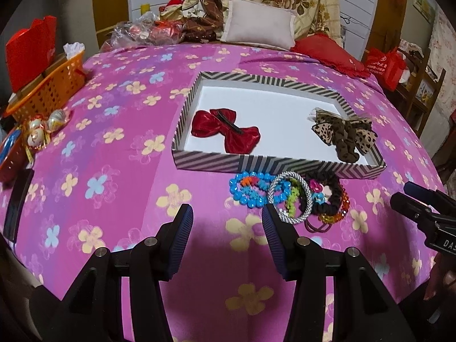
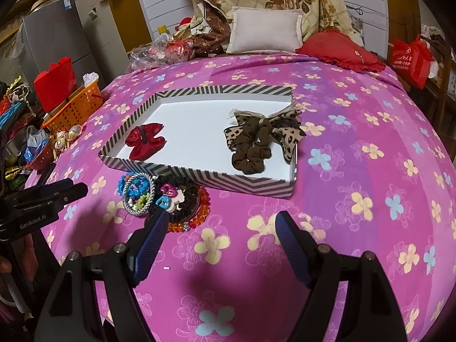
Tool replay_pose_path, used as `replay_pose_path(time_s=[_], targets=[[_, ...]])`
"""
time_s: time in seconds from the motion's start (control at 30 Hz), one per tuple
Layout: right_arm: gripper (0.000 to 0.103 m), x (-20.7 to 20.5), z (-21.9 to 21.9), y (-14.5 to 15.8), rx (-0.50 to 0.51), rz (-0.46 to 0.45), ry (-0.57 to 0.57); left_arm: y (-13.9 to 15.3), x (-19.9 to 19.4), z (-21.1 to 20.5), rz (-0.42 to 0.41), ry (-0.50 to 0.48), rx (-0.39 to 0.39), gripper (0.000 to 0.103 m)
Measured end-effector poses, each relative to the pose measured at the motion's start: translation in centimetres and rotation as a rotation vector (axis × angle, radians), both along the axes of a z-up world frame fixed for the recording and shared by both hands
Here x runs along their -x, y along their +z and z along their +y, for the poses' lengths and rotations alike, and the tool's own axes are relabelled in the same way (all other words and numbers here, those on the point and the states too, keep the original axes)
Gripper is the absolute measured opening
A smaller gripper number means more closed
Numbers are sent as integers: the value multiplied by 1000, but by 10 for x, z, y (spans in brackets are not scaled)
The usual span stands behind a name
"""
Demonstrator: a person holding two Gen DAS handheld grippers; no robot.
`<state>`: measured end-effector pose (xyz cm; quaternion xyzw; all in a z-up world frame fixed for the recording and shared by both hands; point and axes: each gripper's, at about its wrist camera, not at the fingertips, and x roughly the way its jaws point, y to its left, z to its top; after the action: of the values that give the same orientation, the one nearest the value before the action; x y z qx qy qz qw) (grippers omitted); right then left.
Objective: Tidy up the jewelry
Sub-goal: 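Withdraw both open tools from the tray toward the remaining jewelry, then grasp the silver braided bangle with the left tool while the right grasps the black scrunchie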
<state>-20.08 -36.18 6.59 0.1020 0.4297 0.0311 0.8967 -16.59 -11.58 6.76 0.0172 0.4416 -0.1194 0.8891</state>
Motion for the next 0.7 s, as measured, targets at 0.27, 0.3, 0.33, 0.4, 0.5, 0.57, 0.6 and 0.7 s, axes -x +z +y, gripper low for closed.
replay_pose_path(time_s=[0.27,0.3,0.33,0.4,0.5,0.57,0.6,0.7], targets=[[81,-3,3,-8,0,23,12,-8,-4,-10,27,-47,27,27],[81,-3,3,-9,-1,25,12,-10,-6,-13,34,-60,34,27],[81,-3,3,-10,-3,26,12,-10,-7,-15,38,-68,40,27],[81,-4,3,-12,-5,28,14,-13,-12,-21,48,-89,51,27],[81,-5,4,-12,-6,26,18,-17,-20,-27,59,-114,74,27],[81,-7,6,-13,-6,27,23,-19,-26,-30,71,-122,80,27],[81,-8,7,-14,-5,27,28,-22,-30,-31,81,-127,83,27],[81,-13,12,-15,-2,12,43,-24,-35,-34,84,-139,84,26]])
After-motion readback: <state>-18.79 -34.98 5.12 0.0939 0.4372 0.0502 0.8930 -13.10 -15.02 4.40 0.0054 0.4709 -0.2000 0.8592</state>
